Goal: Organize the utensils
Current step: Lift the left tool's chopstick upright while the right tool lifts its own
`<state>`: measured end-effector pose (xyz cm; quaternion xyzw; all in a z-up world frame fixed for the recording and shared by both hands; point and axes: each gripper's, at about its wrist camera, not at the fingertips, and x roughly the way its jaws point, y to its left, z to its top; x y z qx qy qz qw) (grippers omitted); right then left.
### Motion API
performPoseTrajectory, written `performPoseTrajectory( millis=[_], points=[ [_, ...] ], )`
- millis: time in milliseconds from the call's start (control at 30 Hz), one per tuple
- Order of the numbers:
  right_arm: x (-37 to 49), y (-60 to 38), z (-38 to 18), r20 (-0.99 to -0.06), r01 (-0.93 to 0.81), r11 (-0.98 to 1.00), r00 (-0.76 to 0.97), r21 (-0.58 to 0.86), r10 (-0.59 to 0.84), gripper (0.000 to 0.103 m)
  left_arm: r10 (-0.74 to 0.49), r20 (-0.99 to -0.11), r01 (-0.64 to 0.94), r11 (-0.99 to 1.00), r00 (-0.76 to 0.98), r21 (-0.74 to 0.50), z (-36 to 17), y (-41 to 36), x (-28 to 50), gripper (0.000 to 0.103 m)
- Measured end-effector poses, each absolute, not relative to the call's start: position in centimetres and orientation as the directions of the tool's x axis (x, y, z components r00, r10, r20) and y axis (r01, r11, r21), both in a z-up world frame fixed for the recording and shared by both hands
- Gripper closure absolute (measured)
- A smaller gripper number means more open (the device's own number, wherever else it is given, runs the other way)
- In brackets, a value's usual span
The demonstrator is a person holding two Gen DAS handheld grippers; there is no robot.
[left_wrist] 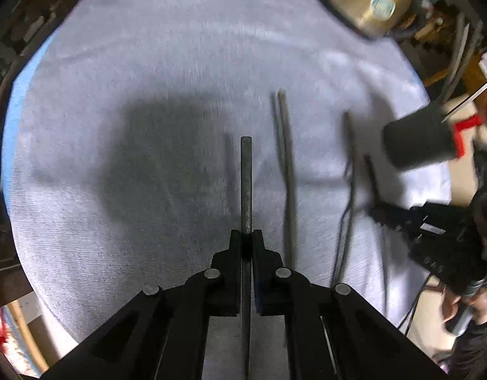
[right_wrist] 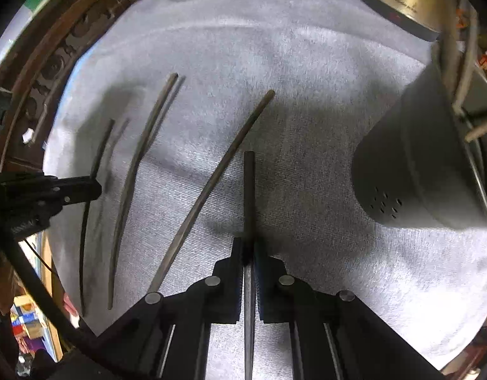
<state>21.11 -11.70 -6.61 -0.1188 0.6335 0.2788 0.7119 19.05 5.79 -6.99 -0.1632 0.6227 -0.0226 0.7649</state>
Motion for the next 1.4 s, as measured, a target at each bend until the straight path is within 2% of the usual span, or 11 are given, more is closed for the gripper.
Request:
performPoseTrajectory(
  millis=[167,333,533,733,933,1400],
  points=[
    [18.8,-14.1,-3.0,-0.901,-0.515,0.82,0.185,0.251,0.392,0.096,-0.225,-0.888,-0.187,0.929,0.4,-0.32,-3.3,6.7,17.7,0.097],
    [16.1,-17.4,2.0,-0.758,-0.475,0.838,0.433,0.268,0.488,0.096,-0.145,-0.782,-0.192,0.928,0.606,-0.32,0.6,6.6,15.5,0.097],
    [13.3,-20.3,4.6,-0.56,-0.407,0.881,0.682,0.243,0.47,0.096,-0.068,-0.673,-0.213,0.921,0.736,-0.326,3.1,6.3,14.0,0.097],
    [11.0,-21.1,5.1,-0.402,-0.359,0.916,0.823,0.181,0.402,0.096,0.012,-0.629,-0.237,0.932,0.777,-0.275,3.4,6.2,12.2,0.097],
    [9.8,-22.0,4.9,-0.392,-0.34,0.927,0.84,0.16,0.376,0.096,0.048,-0.599,-0.23,0.945,0.799,-0.231,3.8,6.0,10.3,0.096],
    [5.2,-25.2,6.3,-0.391,-0.337,0.923,0.836,0.187,0.385,0.096,0.041,-0.599,-0.253,0.928,0.799,-0.274,4.3,7.1,7.1,0.095]
  ],
)
